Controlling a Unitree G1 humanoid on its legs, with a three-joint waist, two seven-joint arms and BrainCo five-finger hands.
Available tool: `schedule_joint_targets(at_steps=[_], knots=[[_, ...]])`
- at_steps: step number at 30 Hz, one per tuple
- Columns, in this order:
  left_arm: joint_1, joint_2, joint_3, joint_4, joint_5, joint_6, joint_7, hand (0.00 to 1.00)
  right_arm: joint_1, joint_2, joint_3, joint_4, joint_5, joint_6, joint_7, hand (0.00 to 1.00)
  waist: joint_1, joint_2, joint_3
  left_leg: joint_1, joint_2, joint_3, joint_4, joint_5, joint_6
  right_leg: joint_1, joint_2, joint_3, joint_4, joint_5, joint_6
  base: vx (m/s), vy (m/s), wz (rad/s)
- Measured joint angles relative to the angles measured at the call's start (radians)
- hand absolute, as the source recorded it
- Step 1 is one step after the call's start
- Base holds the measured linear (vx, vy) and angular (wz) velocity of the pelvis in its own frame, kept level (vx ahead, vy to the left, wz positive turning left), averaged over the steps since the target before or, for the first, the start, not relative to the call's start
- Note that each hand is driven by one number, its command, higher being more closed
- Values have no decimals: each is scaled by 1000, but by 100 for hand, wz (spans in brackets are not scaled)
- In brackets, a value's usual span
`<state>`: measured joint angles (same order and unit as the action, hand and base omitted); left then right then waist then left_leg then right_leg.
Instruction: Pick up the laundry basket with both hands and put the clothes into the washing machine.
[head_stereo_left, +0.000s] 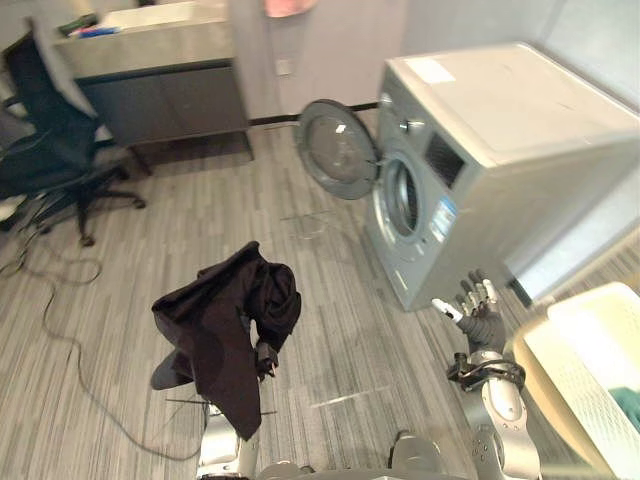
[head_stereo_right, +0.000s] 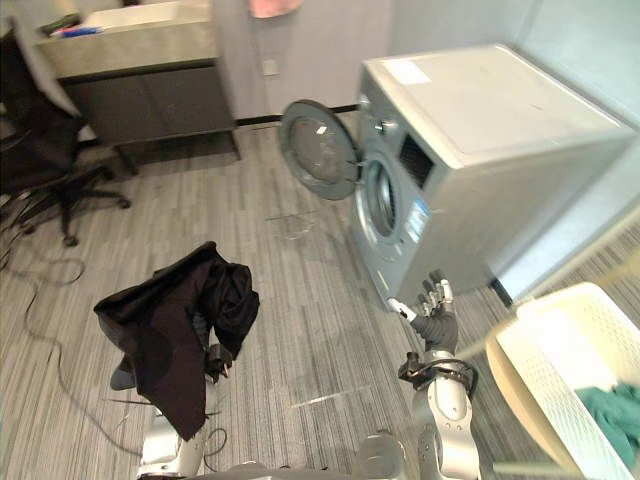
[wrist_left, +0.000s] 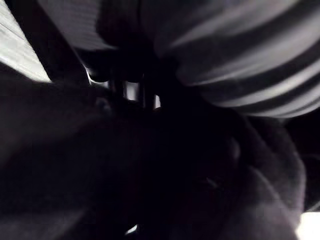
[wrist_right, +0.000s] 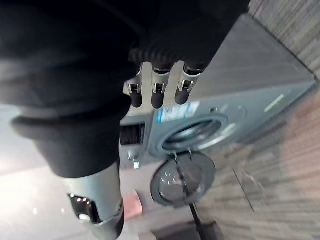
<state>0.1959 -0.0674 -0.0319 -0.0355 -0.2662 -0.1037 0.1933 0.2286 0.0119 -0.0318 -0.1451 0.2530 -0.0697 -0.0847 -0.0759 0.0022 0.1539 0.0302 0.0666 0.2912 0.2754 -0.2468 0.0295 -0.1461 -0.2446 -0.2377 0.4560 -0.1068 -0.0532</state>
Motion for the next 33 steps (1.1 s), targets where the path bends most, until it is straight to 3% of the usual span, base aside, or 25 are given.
schedule_joint_targets(at_steps=[1, 2, 3, 6, 8, 9, 10, 11, 12, 13, 14, 15, 16, 17, 19, 20, 23, 24, 25, 26, 27, 29, 30, 33], knots=[[1, 0, -16, 1, 0, 2, -4, 100, 4, 2, 22, 0, 15, 0, 2, 0, -1, -9, 9, 23, -13, -55, -16, -2, 10, -39, -17, -9, 104, -28, -29, 64, 11, 94], [-2, 5, -28, 0, 1, 3, -11, 100, 11, 4, 48, 0, 25, 0, 5, 0, 4, -4, 8, 26, -10, -89, -22, -5, 14, -52, 9, -9, 77, -63, 17, 109, -4, 93], [-7, 5, -30, 0, 1, 3, -14, 100, 7, 5, 57, 0, 26, 0, 13, 0, 7, -11, 5, 27, -10, -103, -26, -6, 15, -67, 18, -8, 60, -70, 29, 164, -73, 85], [-25, 14, -55, 9, 2, 7, -19, 100, -2, 7, 64, 0, 33, 0, 24, 0, 7, -20, 0, 53, -12, -169, -56, -12, -4, -127, 70, -62, -36, -62, 34, 246, -113, 78], [-23, 14, -58, 18, 3, 9, -20, 100, 5, 0, 67, 1, 33, 0, 24, 0, 0, -21, -7, 79, -16, -214, -55, -34, -50, -118, 86, -62, -48, 11, 16, 331, -159, 80], [-18, 10, -74, 40, 3, 11, -19, 100, 13, -23, 70, 3, 33, 1, 23, 0, -3, 12, -27, 110, 16, -238, -68, -48, -72, -102, 101, -112, -21, -16, 30, 447, -149, 57], [-15, 14, -81, 45, 4, 11, -20, 100, 5, -35, 85, 7, 33, 2, 24, 0, 5, 37, -45, 102, 39, -225, -20, -46, -99, -90, 107, -137, 3, -57, 21, 501, -142, 42], [-16, 11, -79, 47, 4, 12, -19, 100, -5, -39, 90, 14, 33, 2, 23, 0, 2, 42, -43, 81, 48, -216, 35, -43, -109, -81, 106, -151, 10, -69, 19, 513, -147, 19], [-16, 4, -78, 49, 2, 13, -18, 100, -16, -40, 103, 27, 34, 8, 23, 0, 4, 44, -42, 22, 74, -175, 198, -13, -160, -43, 117, -169, -4, -78, 8, 498, -184, 1], [-14, 5, -76, 49, 2, 13, -19, 100, -19, -41, 128, 27, 38, 10, 23, 0, 12, 47, -40, -47, 131, -134, 419, 65, -197, 25, 155, -167, -59, -81, 3, 485, -185, -22], [-12, 10, -74, 49, 2, 13, -19, 100, -23, -45, 144, 27, 51, 9, 24, 0, 14, 48, -40, -79, 164, -117, 525, 132, -197, 65, 178, -159, -94, -82, 1, 468, -161, -67], [-9, 13, -69, 49, -1, 12, -18, 100, -32, -49, 171, 27, 60, 8, 25, 0, 35, 49, -39, -141, 229, -82, 731, 136, -206, 136, 214, -125, -161, -88, -8, 489, -133, -96], [-4, 13, -72, 50, -2, 12, -18, 100, -36, -47, 172, 28, 61, 8, 25, 0, 40, 48, -38, -198, 269, -45, 875, 120, -180, 191, 231, -90, -206, -88, -8, 474, -103, -95], [0, 13, -73, 50, -2, 12, -18, 100, -37, -47, 174, 28, 61, 8, 25, 0, 42, 43, -35, -222, 284, -21, 917, 106, -157, 215, 232, -76, -225, -87, -8, 460, -36, -80], [5, 13, -64, 50, -3, 19, -19, 100, -43, -44, 177, 51, 60, 9, 25, 0, 44, 19, -19, -298, 298, 78, 896, 33, -41, 287, 212, 13, -299, -87, -7, 372, 88, -79], [6, 13, -58, 50, -3, 21, -20, 100, -46, -39, 179, 67, 60, 11, 25, 0, 51, 12, -15, -328, 292, 93, 835, 13, -12, 304, 198, 43, -314, -87, -6, 341, 190, -90], [11, 13, -36, 50, -8, 30, -24, 100, -52, -35, 207, 114, 57, 18, 32, 0, 67, -9, 3, -400, 202, -23, 488, 14, -47, 331, 129, 98, -313, -88, -5, 305, 268, -95], [25, 11, -36, 45, -8, 30, -24, 100, -52, -37, 221, 125, 50, 22, 41, 0, 69, 8, 0, -366, 141, -163, 217, 75, -127, 327, 99, 117, -296, -98, 26, 303, 376, -118], [36, 0, -39, 40, -8, 30, -24, 100, -48, -42, 228, 123, 49, 22, 44, 0, 75, 22, -2, -333, 128, -243, 75, 97, -155, 326, 100, 126, -293, -110, 58, 301, 468, -155], [48, 8, -40, 30, -8, 29, -25, 100, -46, -49, 236, 136, 38, 23, 47, 0, 82, 41, 0, -295, 130, -318, -12, 233, -195, 336, 79, 137, -293, -156, 139, 310, 493, -149], [33, 25, -27, 36, -11, 32, -14, 100, -37, -15, 236, 166, -4, 41, 44, 0, 87, 6, 6, -316, 92, -311, 70, 219, -164, 322, 32, 163, -270, -176, 177, 374, 519, -125], [20, 26, -38, 35, -11, 32, -15, 100, 5, -1, 233, 166, -36, 45, 43, 0, 83, -21, 6, -349, 87, -283, 188, 136, -141, 303, 15, 184, -242, -162, 206, 317, 374, -77], [33, 26, -52, 30, -10, 32, -18, 100, 66, 12, 231, 161, -65, 49, 50, 0, 85, -32, 3, -340, 102, -217, 304, 56, -116, 292, -4, 228, -186, -151, 225, 256, 326, -98], [55, 30, -55, 0, -10, 32, -20, 100, 117, 29, 205, 187, -115, 52, 70, 0, 83, -45, 1, -284, 115, -110, 326, -7, -93, 188, -52, 248, -20, -142, 209, 217, 275, -120]])
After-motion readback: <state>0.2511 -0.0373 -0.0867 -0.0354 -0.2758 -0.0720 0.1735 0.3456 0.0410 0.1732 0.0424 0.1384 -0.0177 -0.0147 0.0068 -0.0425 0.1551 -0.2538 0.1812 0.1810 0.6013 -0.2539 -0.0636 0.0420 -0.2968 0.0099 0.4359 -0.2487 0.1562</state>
